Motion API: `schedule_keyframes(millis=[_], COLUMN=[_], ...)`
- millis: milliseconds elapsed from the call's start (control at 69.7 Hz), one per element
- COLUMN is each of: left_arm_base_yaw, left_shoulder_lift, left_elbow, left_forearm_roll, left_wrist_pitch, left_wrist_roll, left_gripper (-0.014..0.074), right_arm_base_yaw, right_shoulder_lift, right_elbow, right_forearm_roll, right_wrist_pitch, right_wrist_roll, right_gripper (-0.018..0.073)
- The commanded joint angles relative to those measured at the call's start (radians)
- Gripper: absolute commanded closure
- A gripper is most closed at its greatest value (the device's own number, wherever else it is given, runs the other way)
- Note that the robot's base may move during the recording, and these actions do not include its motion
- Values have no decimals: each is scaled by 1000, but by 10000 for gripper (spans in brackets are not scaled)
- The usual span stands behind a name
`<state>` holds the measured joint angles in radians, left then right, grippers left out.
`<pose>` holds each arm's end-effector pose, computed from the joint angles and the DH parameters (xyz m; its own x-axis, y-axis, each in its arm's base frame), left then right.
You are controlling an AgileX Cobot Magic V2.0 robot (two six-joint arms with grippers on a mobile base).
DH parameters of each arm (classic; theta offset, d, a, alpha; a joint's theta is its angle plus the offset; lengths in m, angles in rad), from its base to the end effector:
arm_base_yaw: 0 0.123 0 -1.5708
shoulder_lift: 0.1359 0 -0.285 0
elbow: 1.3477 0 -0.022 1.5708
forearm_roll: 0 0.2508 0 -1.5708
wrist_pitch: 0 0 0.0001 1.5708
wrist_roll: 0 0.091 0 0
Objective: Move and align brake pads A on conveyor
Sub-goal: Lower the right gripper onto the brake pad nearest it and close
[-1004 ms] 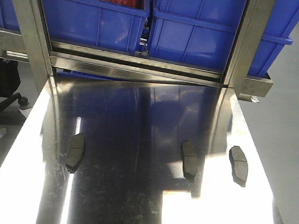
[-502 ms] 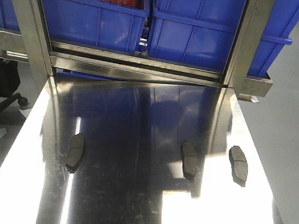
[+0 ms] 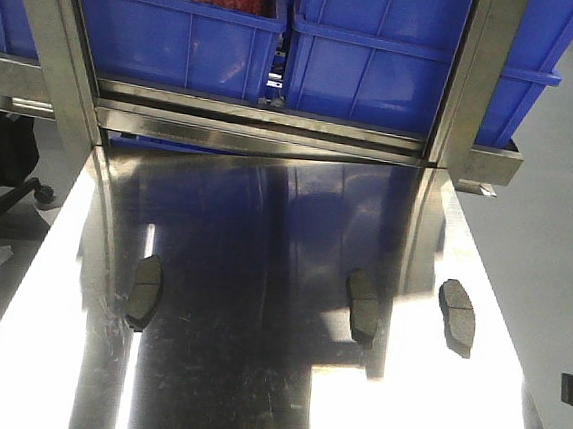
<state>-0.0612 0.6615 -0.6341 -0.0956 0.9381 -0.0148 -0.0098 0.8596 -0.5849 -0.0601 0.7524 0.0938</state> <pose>0.1073 -0.0136 0.2941 -0.7727 -0.0240 -0.6343 0.0551 0.9930 -0.1047 0.1490 -0.0052 0.2636 -0.8042 0.0577 -0.5915 0.0742 0.9972 -0.0036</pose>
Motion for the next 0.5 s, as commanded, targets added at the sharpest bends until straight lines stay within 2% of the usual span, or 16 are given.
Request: schedule_keyframes(millis=[0, 230, 488], left_arm_base_yaw=[-2, -2, -2], left_shoulder_lift=[-1, -1, -1], left_elbow=[-26, -26, -26], left_forearm_roll=[-12, -12, -12], left_wrist_pitch=[-65, -65, -65], left_wrist_roll=[-8, -8, -8], left_gripper=[603, 603, 603], right_arm_base_yaw=[-8, -8, -8], right_shoulder_lift=[-2, -2, -2], right_elbow=[-34, -34, -34], right_forearm_roll=[-1, -1, -17], right_wrist_pitch=[-31, 0, 6], right_wrist_roll=[6, 4, -3], right_gripper=[565, 496, 246])
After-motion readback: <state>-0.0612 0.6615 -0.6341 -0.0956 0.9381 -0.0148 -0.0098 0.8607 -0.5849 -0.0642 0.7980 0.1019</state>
